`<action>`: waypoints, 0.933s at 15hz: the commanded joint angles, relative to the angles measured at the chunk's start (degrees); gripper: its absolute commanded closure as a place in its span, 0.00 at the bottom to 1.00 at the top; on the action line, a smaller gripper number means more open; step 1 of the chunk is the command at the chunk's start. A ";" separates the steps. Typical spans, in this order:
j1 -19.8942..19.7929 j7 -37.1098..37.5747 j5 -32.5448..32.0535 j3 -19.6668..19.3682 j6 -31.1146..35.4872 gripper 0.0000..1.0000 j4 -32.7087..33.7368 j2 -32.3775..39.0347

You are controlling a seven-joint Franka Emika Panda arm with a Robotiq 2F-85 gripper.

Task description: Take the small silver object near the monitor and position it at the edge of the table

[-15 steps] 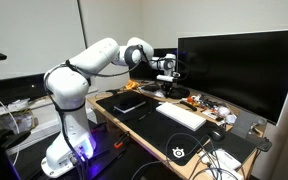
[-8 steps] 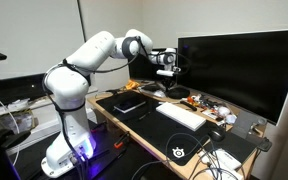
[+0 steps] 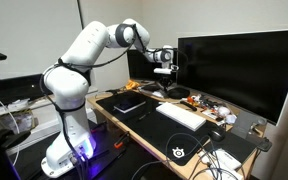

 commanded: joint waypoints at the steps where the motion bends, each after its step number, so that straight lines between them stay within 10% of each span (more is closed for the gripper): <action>1: 0.31 -0.60 -2.36 -0.11 4.18 0.99 -13.32 -8.69; 9: -0.98 -0.70 -4.67 -0.89 11.23 0.99 -27.60 -17.09; 14: -0.99 0.03 -3.93 -1.16 10.04 0.96 -25.29 -15.38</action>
